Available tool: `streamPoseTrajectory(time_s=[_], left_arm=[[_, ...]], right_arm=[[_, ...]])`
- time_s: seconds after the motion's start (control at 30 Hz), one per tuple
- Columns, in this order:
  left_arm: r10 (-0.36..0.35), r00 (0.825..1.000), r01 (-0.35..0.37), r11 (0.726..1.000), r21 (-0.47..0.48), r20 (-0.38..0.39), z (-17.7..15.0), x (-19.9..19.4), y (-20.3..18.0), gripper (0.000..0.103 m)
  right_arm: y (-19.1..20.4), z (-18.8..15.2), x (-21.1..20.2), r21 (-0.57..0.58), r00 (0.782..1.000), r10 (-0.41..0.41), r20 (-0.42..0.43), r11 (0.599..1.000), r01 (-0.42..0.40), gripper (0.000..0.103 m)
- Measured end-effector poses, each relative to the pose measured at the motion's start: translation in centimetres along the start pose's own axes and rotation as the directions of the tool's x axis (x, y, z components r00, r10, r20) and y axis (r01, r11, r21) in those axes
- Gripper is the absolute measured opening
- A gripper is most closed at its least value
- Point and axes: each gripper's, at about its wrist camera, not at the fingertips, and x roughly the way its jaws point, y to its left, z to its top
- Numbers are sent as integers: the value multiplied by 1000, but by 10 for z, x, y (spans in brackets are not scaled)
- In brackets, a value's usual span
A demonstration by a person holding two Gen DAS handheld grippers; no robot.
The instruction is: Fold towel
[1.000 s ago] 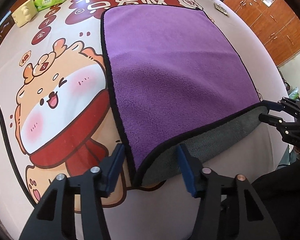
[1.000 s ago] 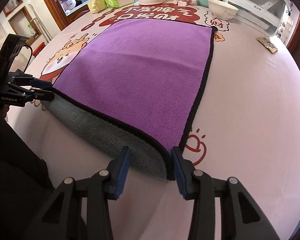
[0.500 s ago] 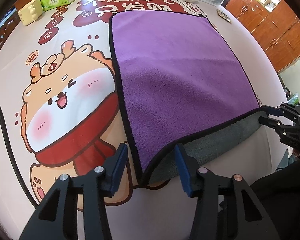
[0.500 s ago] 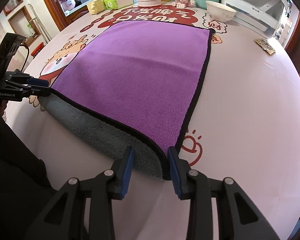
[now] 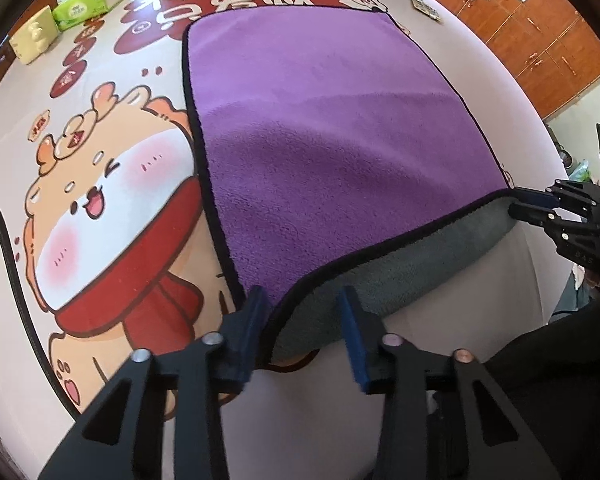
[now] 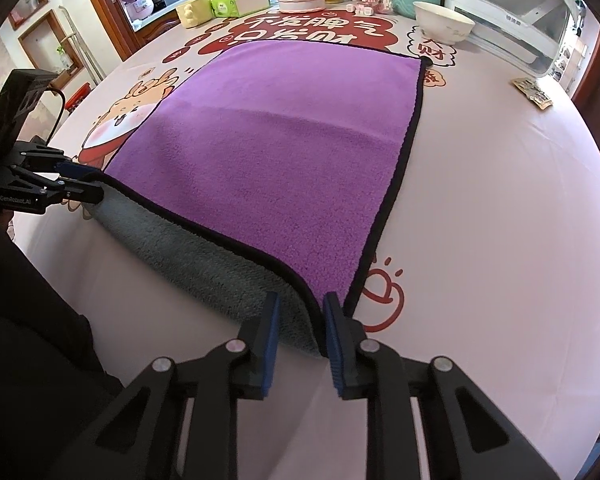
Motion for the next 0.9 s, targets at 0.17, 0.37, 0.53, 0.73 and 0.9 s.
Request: streamPoseTrajectory(time_s=[0.17, 0.37, 0.53, 0.73, 0.9], left_arm=[[1, 1000, -1, 1000, -14, -2, 1, -1, 2, 16], [3, 1000, -3, 1000, -13, 1, 2, 1, 2, 7], [6, 1000, -6, 1000, -14, 2, -5, 3, 1, 5], [12, 1000, -12, 1000, -19, -4, -3, 4, -2, 4], [21, 1000, -21, 1000, -6, -4, -1, 0, -4, 4]], right_arm=[[-1, 0, 0, 2, 1000, -2, 2, 1000, 2, 13], [2, 0, 0, -9, 1000, -15, 0, 1000, 15, 7], [3, 0, 0, -15, 1000, -22, 1, 1000, 22, 5], [4, 0, 0, -2, 999, -34, -2, 999, 34, 4], [4, 2, -6, 4, 999, -43, 12, 999, 43, 4]])
